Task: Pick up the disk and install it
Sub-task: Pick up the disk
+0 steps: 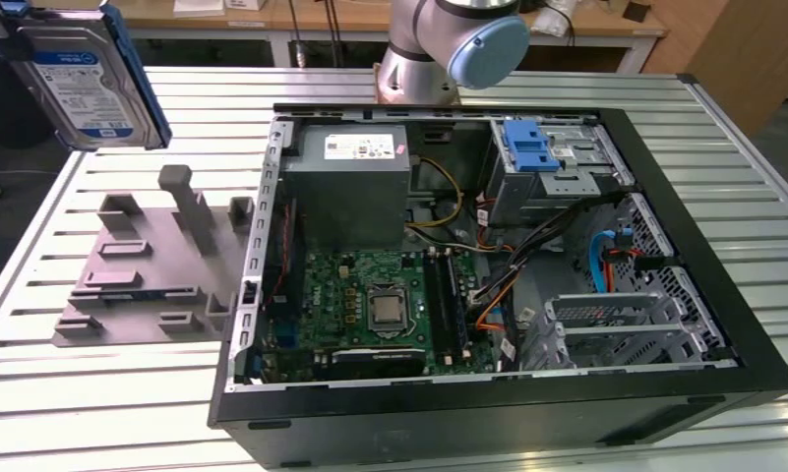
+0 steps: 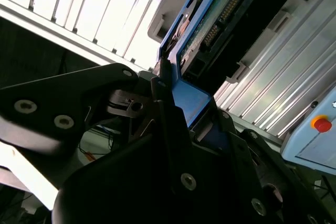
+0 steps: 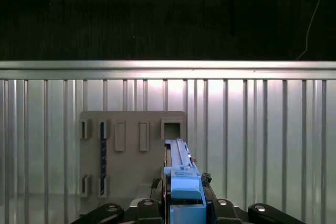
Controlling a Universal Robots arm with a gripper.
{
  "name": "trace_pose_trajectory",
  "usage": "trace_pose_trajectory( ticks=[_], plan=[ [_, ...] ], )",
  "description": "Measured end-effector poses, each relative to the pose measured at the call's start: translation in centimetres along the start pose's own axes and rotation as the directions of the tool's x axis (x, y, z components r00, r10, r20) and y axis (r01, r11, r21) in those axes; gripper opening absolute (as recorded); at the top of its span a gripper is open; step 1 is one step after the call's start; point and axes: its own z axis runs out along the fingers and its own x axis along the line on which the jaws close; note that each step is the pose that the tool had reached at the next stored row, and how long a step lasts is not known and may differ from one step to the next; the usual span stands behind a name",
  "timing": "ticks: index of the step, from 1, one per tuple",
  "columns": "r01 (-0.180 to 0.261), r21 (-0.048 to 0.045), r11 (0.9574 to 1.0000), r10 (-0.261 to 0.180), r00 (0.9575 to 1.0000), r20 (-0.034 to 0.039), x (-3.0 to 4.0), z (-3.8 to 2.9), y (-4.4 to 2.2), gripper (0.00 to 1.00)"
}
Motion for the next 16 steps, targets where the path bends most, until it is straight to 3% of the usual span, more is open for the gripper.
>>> trace_pose_trajectory(
  ticks=[16],
  plan=[
    [0.000,0.0000,1.0000,0.000,1.0000,-0.0002,-0.01,-0.67,-0.01,0.37]
  ],
)
